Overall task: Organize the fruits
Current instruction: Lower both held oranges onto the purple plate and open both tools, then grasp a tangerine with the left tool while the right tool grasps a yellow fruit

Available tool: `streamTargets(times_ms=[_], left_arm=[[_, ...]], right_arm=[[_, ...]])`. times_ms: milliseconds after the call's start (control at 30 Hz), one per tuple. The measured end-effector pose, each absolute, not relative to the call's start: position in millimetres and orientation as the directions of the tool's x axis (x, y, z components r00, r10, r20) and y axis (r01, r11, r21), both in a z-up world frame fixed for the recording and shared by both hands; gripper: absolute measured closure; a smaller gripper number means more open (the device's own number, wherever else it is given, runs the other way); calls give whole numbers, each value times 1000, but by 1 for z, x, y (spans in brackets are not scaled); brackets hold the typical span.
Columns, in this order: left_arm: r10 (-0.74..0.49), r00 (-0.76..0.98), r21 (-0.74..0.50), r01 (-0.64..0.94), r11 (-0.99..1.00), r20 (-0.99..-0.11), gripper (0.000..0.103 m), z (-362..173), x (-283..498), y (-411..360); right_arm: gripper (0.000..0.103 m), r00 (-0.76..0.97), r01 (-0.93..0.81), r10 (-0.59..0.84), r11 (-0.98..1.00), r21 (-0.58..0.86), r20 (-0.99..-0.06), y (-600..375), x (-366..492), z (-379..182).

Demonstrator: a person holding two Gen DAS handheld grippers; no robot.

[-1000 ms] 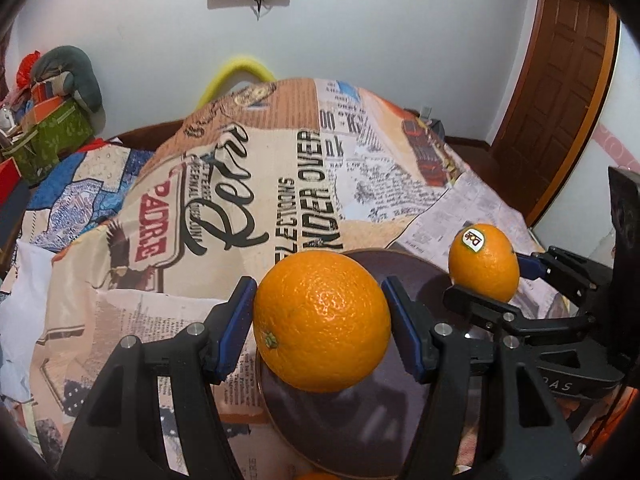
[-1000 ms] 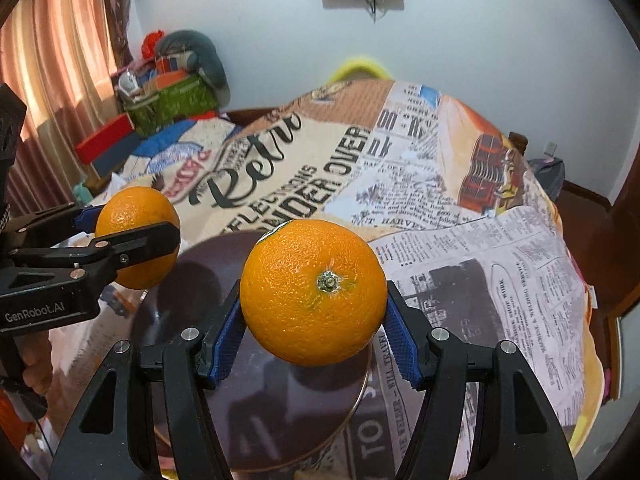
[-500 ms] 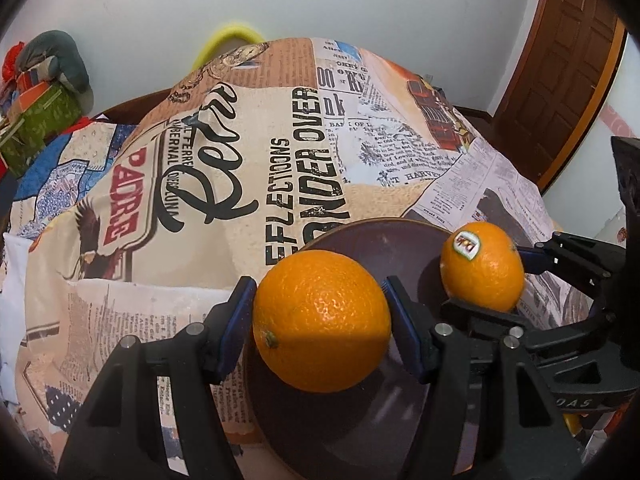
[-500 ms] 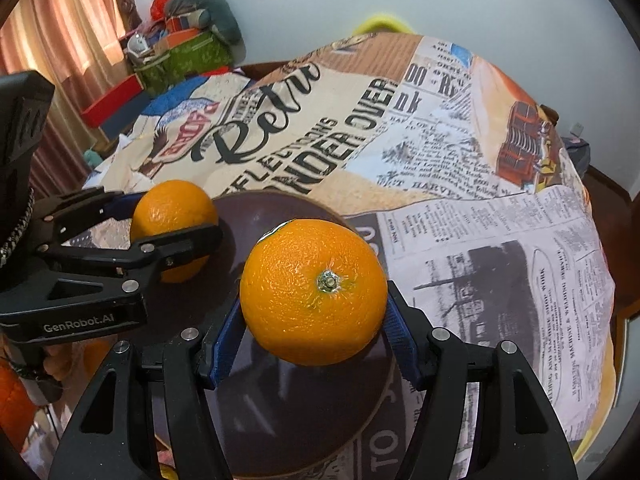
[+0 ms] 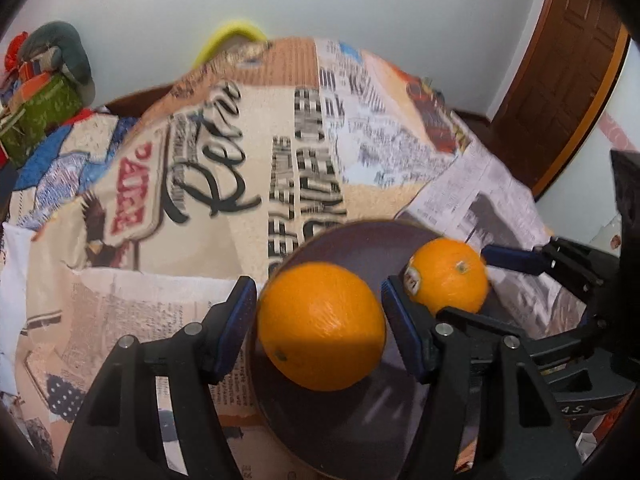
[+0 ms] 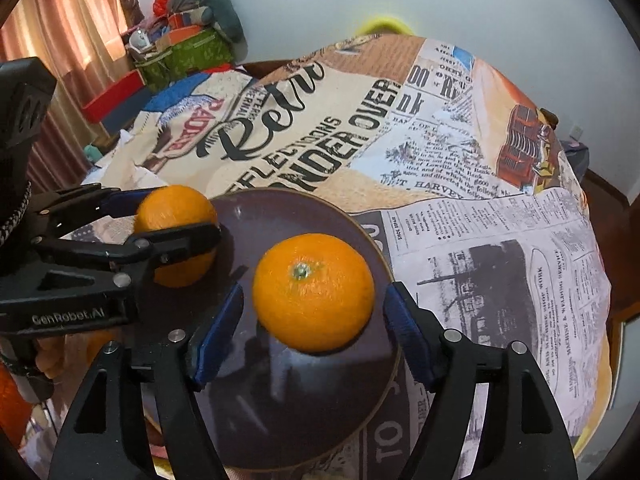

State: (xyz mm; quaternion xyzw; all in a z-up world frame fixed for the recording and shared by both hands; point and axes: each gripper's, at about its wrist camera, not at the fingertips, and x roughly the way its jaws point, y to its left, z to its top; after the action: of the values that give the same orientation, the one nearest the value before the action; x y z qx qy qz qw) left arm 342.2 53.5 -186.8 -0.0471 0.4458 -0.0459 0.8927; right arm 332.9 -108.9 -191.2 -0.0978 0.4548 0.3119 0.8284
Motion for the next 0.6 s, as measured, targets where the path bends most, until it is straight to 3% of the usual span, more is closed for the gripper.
streamTargets(times_ms=[600], left_arm=[[-108,665,-109,40,993,-739,37,-131,274,54]], right_arm=[[28,534,-549,448,829,109,-717,-146,282,-129]])
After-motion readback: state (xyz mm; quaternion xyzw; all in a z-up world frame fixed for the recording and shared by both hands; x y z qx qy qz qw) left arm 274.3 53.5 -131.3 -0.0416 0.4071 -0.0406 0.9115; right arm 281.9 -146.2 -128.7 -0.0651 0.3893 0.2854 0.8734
